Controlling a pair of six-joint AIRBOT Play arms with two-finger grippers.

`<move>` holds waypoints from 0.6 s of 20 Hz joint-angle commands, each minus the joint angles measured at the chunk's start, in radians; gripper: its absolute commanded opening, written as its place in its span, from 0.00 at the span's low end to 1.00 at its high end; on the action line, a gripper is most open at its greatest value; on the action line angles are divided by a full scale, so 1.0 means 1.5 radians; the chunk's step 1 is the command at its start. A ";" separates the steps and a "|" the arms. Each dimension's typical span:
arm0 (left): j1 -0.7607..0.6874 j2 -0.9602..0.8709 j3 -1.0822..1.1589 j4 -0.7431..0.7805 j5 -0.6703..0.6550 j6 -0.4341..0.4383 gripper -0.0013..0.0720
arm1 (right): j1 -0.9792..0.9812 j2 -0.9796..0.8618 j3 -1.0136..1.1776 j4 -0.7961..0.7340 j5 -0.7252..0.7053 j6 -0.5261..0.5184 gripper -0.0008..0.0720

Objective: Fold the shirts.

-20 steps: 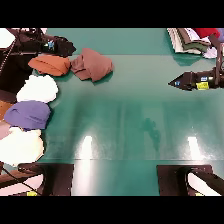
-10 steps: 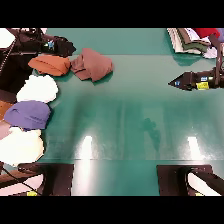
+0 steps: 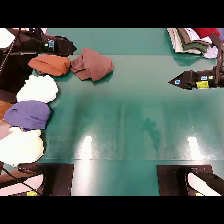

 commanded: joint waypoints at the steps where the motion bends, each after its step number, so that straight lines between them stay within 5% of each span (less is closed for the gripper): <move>1: 0.000 -0.014 0.001 -0.002 0.070 0.000 0.64 | -0.001 0.001 0.000 0.000 0.000 0.000 0.04; 2: 0.000 -0.034 0.001 0.000 0.096 -0.015 0.81 | -0.001 0.001 0.000 -0.001 -0.001 0.000 0.04; 7: 0.001 -0.218 0.001 -0.007 0.140 -0.075 0.81 | -0.001 0.001 0.000 0.000 0.001 0.000 0.04; 12: 0.001 -0.360 0.002 -0.116 0.218 -0.088 0.81 | -0.001 0.001 0.000 -0.001 0.001 0.000 0.04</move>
